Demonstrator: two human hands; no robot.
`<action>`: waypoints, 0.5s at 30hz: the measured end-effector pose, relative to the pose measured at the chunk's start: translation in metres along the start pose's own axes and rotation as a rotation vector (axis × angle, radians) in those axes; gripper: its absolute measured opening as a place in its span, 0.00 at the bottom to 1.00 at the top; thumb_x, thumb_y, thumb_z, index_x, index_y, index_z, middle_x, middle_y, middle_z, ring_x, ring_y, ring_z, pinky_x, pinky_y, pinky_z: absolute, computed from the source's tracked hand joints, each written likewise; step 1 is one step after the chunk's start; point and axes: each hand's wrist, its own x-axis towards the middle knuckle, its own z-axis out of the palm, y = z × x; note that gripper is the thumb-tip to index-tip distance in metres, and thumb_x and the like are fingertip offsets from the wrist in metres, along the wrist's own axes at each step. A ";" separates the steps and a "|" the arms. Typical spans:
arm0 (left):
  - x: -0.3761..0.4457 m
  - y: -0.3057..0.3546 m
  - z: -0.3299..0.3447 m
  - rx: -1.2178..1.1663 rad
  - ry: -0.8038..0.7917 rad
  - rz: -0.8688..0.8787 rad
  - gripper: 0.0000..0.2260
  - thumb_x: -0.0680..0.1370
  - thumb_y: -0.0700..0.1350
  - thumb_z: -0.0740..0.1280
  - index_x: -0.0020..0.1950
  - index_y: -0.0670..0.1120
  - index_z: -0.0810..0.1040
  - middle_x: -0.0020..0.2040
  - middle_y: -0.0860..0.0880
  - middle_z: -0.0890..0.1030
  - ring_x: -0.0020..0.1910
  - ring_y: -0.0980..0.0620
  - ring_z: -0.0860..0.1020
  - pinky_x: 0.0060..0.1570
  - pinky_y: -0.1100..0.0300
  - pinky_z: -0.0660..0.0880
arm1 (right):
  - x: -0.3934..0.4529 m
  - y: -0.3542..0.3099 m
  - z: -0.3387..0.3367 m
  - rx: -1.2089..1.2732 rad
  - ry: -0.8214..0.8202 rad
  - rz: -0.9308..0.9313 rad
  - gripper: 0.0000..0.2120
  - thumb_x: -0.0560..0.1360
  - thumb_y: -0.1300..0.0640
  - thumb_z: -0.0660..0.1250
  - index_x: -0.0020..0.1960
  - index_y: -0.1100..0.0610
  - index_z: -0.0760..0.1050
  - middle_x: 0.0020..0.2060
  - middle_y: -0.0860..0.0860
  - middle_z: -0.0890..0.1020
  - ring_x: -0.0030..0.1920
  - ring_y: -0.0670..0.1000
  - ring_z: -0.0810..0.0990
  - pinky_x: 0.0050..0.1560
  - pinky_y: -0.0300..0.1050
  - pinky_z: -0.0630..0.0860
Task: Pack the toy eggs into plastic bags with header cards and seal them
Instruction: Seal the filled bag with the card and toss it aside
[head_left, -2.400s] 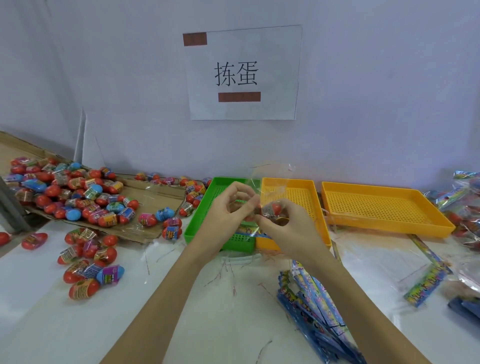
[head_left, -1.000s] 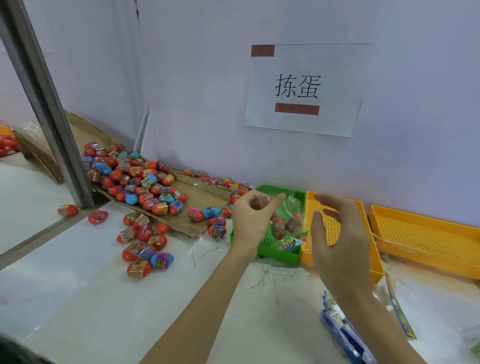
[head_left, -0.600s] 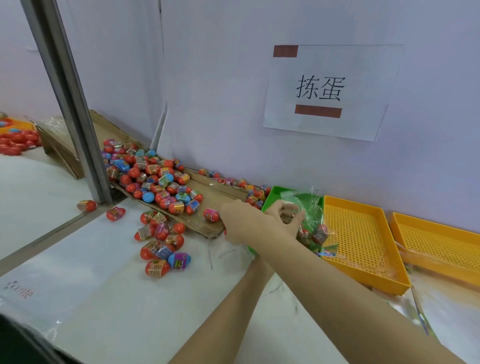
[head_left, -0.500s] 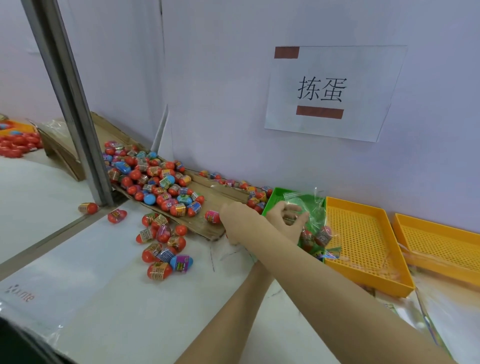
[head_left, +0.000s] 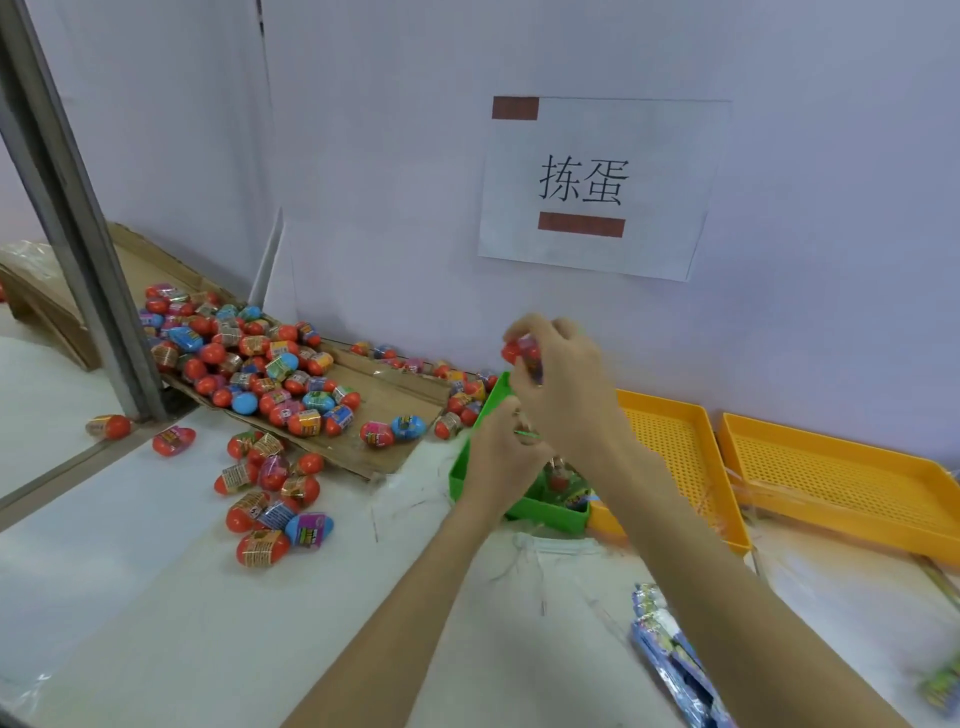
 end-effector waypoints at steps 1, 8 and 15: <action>0.004 0.002 0.002 0.021 -0.022 0.012 0.13 0.77 0.41 0.77 0.58 0.46 0.79 0.47 0.47 0.84 0.44 0.51 0.83 0.52 0.50 0.83 | -0.010 0.019 -0.022 -0.022 0.057 0.063 0.11 0.82 0.62 0.66 0.62 0.53 0.78 0.53 0.51 0.76 0.48 0.49 0.76 0.47 0.31 0.69; 0.008 -0.004 -0.003 -0.128 -0.026 0.076 0.15 0.73 0.45 0.80 0.57 0.48 0.82 0.41 0.51 0.87 0.45 0.53 0.86 0.54 0.59 0.81 | -0.098 0.105 -0.078 0.003 0.041 0.359 0.24 0.78 0.55 0.73 0.72 0.55 0.73 0.62 0.54 0.81 0.60 0.59 0.83 0.59 0.58 0.81; 0.004 0.004 0.000 -0.056 -0.023 0.240 0.13 0.75 0.40 0.78 0.58 0.46 0.82 0.44 0.53 0.88 0.44 0.56 0.87 0.48 0.67 0.80 | -0.115 0.103 -0.079 0.397 0.194 0.388 0.16 0.74 0.47 0.71 0.60 0.50 0.82 0.53 0.56 0.83 0.42 0.47 0.86 0.41 0.38 0.82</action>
